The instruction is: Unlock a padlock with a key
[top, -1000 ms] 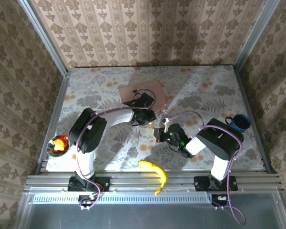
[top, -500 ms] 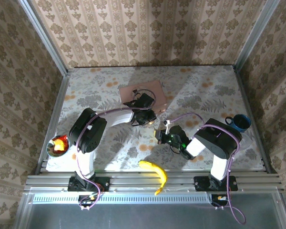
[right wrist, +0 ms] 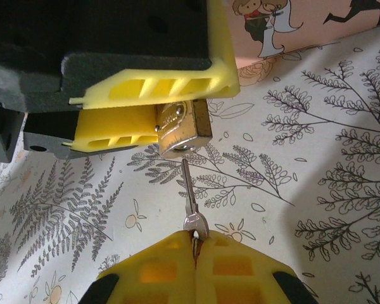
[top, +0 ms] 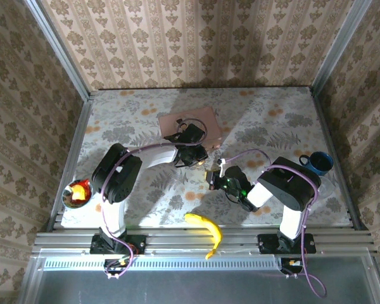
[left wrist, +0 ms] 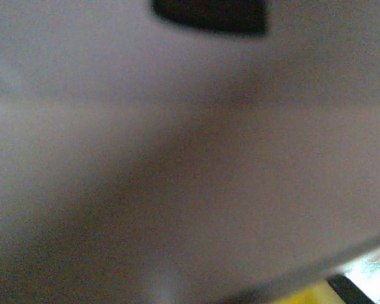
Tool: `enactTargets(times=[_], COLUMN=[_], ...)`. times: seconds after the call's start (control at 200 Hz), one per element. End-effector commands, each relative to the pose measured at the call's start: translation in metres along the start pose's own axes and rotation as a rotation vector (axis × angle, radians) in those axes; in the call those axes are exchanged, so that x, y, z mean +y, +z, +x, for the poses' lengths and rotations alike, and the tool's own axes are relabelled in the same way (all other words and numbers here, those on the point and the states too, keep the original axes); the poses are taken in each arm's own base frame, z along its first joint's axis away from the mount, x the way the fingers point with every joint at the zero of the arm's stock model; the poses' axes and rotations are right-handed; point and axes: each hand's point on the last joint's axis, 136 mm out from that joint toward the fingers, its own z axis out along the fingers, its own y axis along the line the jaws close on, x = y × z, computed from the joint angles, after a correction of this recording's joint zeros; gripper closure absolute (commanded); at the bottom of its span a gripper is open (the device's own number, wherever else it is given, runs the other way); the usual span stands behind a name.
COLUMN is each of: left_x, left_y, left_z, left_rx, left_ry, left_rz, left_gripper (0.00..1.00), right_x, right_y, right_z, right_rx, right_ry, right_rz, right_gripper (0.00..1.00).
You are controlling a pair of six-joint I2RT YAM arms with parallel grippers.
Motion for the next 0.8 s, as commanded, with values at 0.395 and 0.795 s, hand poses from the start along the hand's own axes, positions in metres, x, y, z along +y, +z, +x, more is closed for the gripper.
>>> enactTargets(times=[0.395,0.795], left_x=[-0.0044,-0.0048], left_y=[-0.0023,-0.0021], left_z=[0.0027,0.0027], left_rx=[0.032,0.036], left_ry=[-0.055,-0.059], left_rz=[0.045,0.048], left_gripper=[1.0,1.0], right_x=[0.0037,-0.0044], right_y=[0.0075,0.0022], right_z=[-0.013,-0.0104], right_rx=[-0.078,-0.087], right_ry=[-0.037,-0.036], right_rz=[-0.016,0.007], right_gripper=[1.0,1.0])
